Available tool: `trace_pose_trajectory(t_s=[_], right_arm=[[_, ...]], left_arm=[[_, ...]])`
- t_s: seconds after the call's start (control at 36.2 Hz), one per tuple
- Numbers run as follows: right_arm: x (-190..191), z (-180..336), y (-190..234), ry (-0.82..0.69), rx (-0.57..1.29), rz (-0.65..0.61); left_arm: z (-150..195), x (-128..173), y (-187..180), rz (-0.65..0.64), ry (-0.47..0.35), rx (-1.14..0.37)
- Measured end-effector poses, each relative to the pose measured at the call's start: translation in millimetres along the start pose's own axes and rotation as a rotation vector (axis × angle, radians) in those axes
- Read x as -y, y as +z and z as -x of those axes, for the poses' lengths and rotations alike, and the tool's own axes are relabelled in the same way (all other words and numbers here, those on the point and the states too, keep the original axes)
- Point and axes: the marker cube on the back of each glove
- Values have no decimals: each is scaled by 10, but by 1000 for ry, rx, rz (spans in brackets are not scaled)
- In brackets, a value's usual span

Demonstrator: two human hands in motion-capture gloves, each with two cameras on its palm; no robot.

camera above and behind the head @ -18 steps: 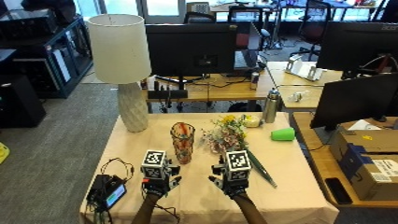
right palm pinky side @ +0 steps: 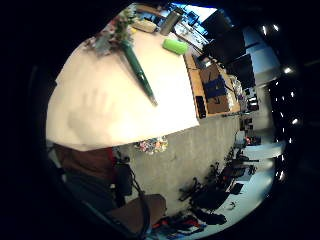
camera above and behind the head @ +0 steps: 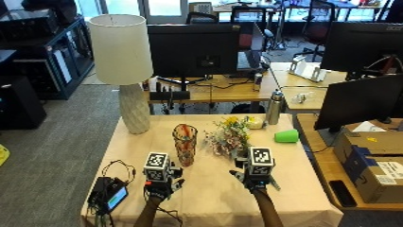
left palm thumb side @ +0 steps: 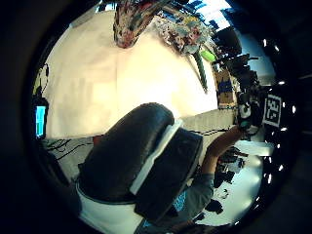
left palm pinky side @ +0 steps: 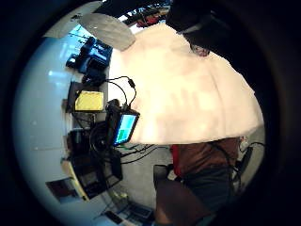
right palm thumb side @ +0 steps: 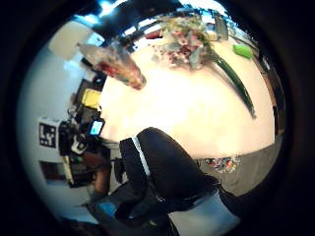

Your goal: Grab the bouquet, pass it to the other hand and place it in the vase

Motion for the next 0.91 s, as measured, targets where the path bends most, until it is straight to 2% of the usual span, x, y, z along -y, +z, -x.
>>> trace_pose_trajectory(t_s=[0.36,0.55,0.61,0.69,0.75,0.91], right_arm=[[631,-1002,692,156,72,59],[760,-1327,1099,240,146,111],[768,-1335,1129,219,203,105],[696,-1131,913,87,387,39],[658,-1038,890,29,480,41],[526,-1129,1133,169,398,214]], left_arm=[[15,119,145,4,20,0],[-12,65,137,34,17,-9],[-21,67,146,34,17,-12],[-30,122,189,16,21,-22],[-34,155,217,8,23,-27],[-29,119,211,36,17,-21]])
